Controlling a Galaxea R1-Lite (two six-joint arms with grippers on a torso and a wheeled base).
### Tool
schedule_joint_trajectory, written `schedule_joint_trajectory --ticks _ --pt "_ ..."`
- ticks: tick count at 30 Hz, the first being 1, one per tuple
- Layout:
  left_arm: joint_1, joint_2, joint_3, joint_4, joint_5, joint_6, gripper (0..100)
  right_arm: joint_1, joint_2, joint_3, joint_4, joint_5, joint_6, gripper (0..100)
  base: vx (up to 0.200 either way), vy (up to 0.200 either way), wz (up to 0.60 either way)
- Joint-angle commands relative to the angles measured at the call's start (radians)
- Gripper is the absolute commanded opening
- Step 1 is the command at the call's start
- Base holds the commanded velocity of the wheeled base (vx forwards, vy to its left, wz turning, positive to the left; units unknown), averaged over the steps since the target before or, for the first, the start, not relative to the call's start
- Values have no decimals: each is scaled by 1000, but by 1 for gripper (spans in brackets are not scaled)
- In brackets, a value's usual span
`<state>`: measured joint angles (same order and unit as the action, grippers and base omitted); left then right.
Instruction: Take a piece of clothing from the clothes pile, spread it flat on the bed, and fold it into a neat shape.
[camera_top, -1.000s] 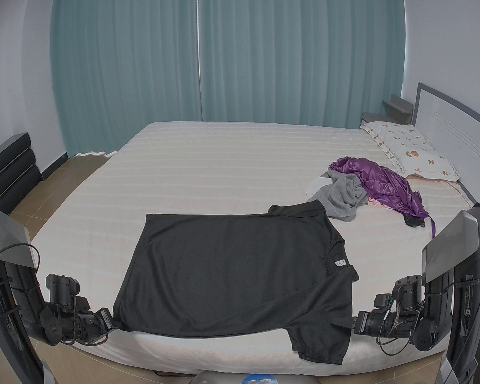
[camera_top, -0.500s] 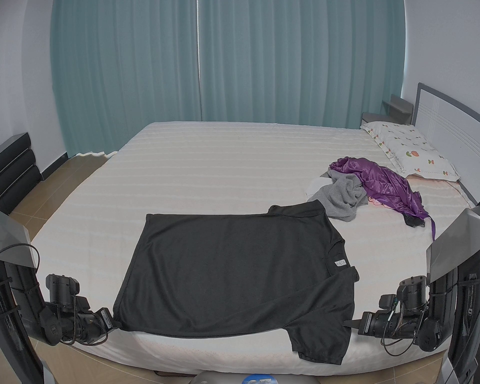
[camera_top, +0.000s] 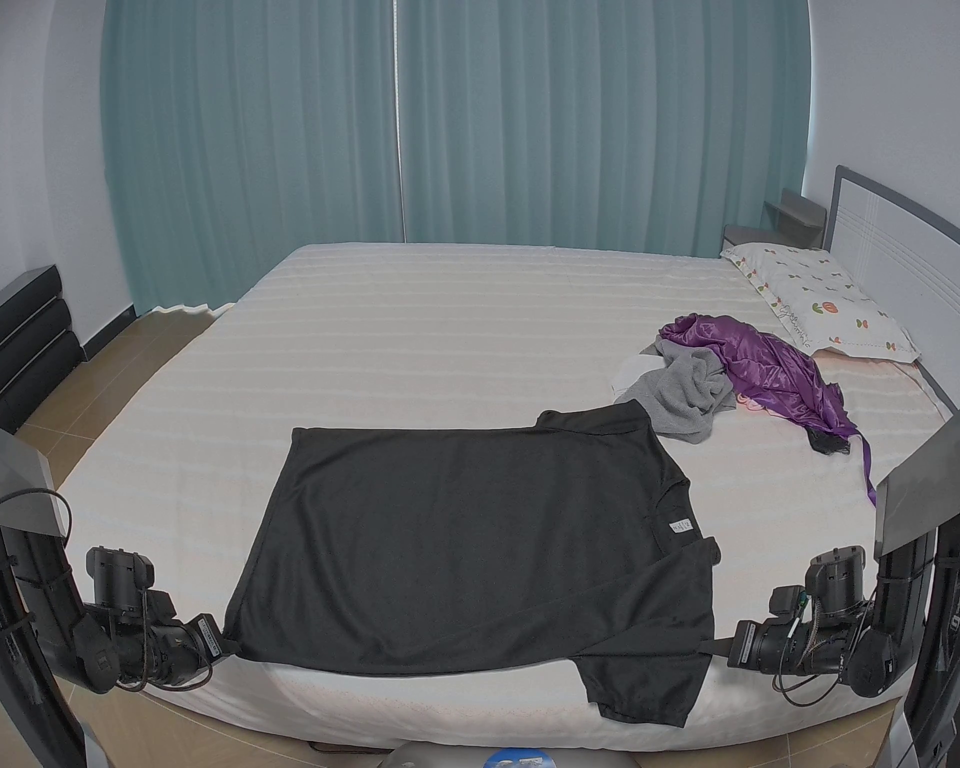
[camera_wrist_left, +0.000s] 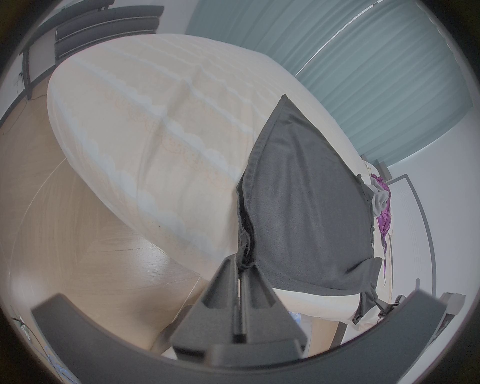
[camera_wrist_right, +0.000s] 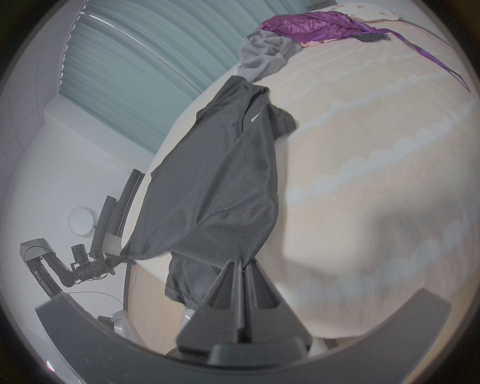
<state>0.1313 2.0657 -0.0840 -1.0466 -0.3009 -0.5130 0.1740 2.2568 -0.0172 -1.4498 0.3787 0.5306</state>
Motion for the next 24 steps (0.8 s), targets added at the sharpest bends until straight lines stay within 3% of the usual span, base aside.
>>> schedule_joint_trajectory --ticks 1,14,18,19,24 --pt "1 -39 15 -1 6 5 0 12 -77 17 62 2 -9 0 0 0 0" --pt "1 -82 41 3 11 16 0 12 -284 17 368 3 -35 0 0 0 0" --pt "1 -101 64 0 11 51 0 7 -338 17 420 3 -40 0 0 0 0" --pt "1 -116 83 7 11 97 0 12 -404 17 486 5 -43 0 0 0 0" --pt "1 -139 83 42 23 106 0 12 -441 17 578 -1 -87 0 0 0 0"
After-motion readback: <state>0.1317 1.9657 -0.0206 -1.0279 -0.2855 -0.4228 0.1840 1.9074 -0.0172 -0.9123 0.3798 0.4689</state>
